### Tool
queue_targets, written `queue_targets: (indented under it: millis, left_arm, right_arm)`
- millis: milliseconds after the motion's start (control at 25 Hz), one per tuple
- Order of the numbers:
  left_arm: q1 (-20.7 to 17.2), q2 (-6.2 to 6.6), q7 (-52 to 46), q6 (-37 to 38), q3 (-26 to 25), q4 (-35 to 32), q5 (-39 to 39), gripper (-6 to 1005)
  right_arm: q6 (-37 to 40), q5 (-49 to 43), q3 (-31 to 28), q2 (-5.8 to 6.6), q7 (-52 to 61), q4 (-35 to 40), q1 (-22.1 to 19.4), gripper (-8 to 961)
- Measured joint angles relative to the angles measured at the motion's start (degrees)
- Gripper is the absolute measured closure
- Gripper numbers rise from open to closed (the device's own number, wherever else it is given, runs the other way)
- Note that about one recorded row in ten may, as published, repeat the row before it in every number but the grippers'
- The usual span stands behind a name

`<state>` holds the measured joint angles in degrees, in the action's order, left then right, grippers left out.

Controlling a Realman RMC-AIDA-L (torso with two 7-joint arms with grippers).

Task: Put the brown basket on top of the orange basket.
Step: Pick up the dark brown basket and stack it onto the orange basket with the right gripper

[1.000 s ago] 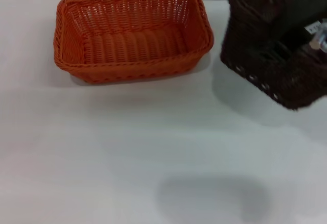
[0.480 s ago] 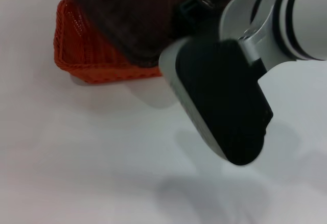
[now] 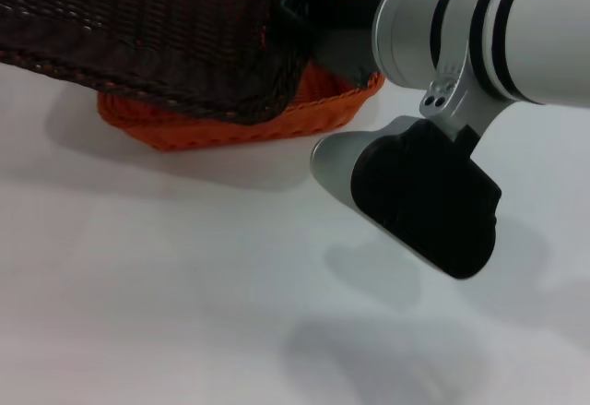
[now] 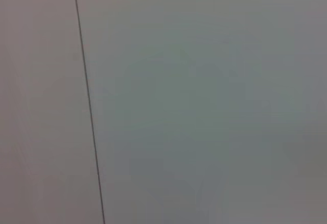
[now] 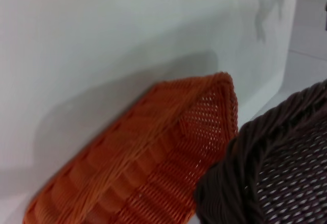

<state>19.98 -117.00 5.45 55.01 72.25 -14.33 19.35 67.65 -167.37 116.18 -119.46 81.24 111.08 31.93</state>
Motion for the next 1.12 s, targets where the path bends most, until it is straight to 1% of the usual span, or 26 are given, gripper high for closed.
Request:
queue_targets:
  millis: [200, 320, 400, 520, 680, 760, 880, 920, 1080, 1120]
  left_arm:
    - [0.24, 0.20, 0.00, -1.13, -0.23, 0.01, 0.26, 229]
    - [0.25, 0.21, 0.00, -1.32, -1.61, 0.01, 0.26, 229]
    - [0.21, 0.12, 0.00, -1.32, -2.35, 0.01, 0.14, 229]
    - [0.08, -0.11, 0.00, -1.45, -2.53, 0.04, 0.31, 229]
    - [0.01, -0.30, 0.00, -1.86, -2.93, 0.09, 0.39, 229]
    - [0.01, -0.48, 0.00, -2.10, -3.54, 0.10, 0.43, 229]
    - [0.14, -0.75, 0.00, -2.28, -4.45, 0.10, 0.43, 229]
    - [0.22, -0.76, 0.00, -2.63, -4.71, 0.10, 0.44, 229]
    - [0.30, -0.80, 0.00, -2.92, -4.75, 0.10, 0.43, 229]
    - [0.35, -0.82, 0.00, -2.95, -4.76, 0.10, 0.43, 229]
  right_arm:
    - [-3.24, -0.03, -0.71, 0.08, -4.41, -4.51, 0.46, 815]
    - [-4.72, -0.05, -2.00, 0.12, -7.85, -7.09, 0.39, 815]
    - [-4.73, -0.05, -2.51, 0.15, -8.06, -7.52, 0.47, 815]
    - [-5.32, -0.07, -5.02, 0.28, -10.07, -9.68, 0.40, 815]
    - [-5.90, -0.07, -6.13, 0.29, -11.85, -11.20, -0.01, 815]
    - [-6.70, -0.07, -6.33, 0.28, -12.38, -12.19, -0.37, 815]
    - [-10.50, -0.07, -6.39, 0.28, -11.49, -13.39, -1.82, 814]
    - [-12.68, -0.06, -6.05, 0.52, -9.69, -13.58, -2.93, 814]
    - [-13.69, -0.05, -5.48, 1.00, -8.89, -13.91, -4.31, 814]
    - [-14.54, -0.04, -5.44, 1.08, -8.70, -14.39, -4.69, 793]
